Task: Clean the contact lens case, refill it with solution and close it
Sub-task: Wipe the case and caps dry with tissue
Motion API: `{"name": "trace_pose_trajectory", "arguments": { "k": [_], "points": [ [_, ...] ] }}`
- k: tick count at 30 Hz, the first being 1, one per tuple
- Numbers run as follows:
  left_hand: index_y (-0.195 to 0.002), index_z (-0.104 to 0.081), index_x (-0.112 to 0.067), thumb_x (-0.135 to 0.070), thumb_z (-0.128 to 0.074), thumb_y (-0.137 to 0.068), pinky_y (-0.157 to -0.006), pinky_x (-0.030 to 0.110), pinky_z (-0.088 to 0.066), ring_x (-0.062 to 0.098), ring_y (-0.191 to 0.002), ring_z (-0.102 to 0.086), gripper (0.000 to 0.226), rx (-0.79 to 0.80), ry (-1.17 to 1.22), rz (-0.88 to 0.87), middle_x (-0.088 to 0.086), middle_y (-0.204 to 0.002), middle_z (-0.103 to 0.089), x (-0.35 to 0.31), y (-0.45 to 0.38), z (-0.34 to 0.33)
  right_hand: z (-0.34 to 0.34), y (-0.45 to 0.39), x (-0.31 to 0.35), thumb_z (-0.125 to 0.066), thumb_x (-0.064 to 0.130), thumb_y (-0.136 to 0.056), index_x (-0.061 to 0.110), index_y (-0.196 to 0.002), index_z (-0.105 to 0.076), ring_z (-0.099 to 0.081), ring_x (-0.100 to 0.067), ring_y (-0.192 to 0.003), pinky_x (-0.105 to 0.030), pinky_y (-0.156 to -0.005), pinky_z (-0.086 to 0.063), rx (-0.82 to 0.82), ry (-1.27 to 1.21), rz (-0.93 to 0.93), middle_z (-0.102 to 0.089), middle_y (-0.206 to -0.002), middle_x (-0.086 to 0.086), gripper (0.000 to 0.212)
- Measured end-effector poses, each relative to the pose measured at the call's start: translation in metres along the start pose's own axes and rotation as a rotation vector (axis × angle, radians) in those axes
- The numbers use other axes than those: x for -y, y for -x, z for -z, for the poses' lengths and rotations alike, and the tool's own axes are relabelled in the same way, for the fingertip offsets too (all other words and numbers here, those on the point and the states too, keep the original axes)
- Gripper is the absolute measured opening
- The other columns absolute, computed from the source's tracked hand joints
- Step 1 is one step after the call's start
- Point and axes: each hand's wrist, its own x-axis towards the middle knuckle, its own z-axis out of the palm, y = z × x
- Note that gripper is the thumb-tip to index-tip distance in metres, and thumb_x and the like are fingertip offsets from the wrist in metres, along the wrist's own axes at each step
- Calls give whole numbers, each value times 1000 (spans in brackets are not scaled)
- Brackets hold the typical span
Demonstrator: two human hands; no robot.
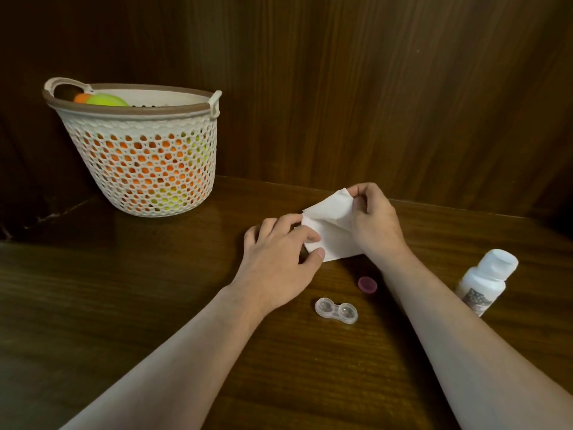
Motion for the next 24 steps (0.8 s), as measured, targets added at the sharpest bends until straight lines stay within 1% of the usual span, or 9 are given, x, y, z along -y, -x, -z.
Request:
{"name": "trace_pose_trajectory", "arguments": {
  "k": [2, 5, 7, 9, 12, 14, 17, 21, 24],
  "points": [
    [-129, -53, -45, -54, -53, -104, -127, 49, -14, 10, -148, -28, 26, -30, 45, 19, -19, -153, -43, 0, 0, 0, 0, 1, 1, -39, 21, -115, 33, -112, -58, -56, -4, -95, -15, -62, -44, 3, 11, 11, -56, -110, 22, 22],
    [-124, -39, -44, -50, -61, -101, -125, 47, -18, 6, -130, -39, 32, -60, 164, 95, -22, -123, -48, 2, -3, 0, 0, 3, 3, -40, 17, -114, 30, -110, -59, -56, -3, -94, -3, -55, -42, 3, -1, 34, -57, -108, 20, 23],
    [-123, -33, -44, -46, -63, -101, -126, 49, -17, 4, -125, -41, 37, -91, 246, 152, -22, -120, -48, 4, -8, 1, 0, 5, 3, -41, 17, -114, 28, -110, -60, -56, -4, -93, 1, -55, -40, 15, -6, 35, -58, -109, 19, 22],
    [-126, -34, -41, -44, -59, -103, -126, 51, -16, 7, -128, -47, 34, -143, 295, 180, -22, -126, -58, 8, -18, 4, 0, 6, 3, -41, 17, -114, 27, -110, -60, -57, -4, -92, 0, -56, -42, 19, -3, 42, -59, -108, 19, 22],
    [-129, -37, -41, -43, -50, -108, -124, 51, -16, 7, -119, -50, 25, -150, 390, 235, -23, -109, -68, 12, -37, 6, -2, 7, 4, -42, 16, -114, 25, -110, -60, -58, -3, -91, -1, -57, -42, 21, 8, 57, -59, -106, 19, 22],
    [-128, -41, -46, -40, -45, -109, -123, 50, -18, 3, -109, -51, 20, -132, 438, 285, -24, -105, -67, 13, -48, 5, -2, 7, 5, -42, 15, -114, 25, -110, -60, -57, -3, -91, -1, -57, -42, 22, 9, 63, -60, -106, 18, 22],
    [-123, -52, -48, -33, -43, -108, -121, 49, -19, -12, -89, -39, 23, -130, 488, 321, -34, -91, -59, 18, -56, 0, -3, 7, 4, -41, 16, -115, 27, -112, -60, -56, -4, -95, -9, -59, -44, 44, 31, 54, -60, -111, 14, 22],
    [-112, -61, -47, -29, -39, -106, -118, 46, -18, -15, -96, -39, 29, -118, 533, 304, -37, -93, -64, 23, -58, -1, -3, 8, 3, -40, 19, -116, 29, -117, -58, -54, -2, -98, -16, -65, -41, 56, 56, 42, -58, -124, 8, 21],
    [-108, -62, -47, -30, -38, -110, -121, 47, -18, -8, -105, -44, 30, -109, 536, 289, -31, -97, -67, 23, -58, -1, -4, 9, 4, -41, 20, -116, 29, -118, -58, -54, -3, -100, -17, -66, -42, 54, 61, 49, -58, -127, 7, 20]
  ]
}}
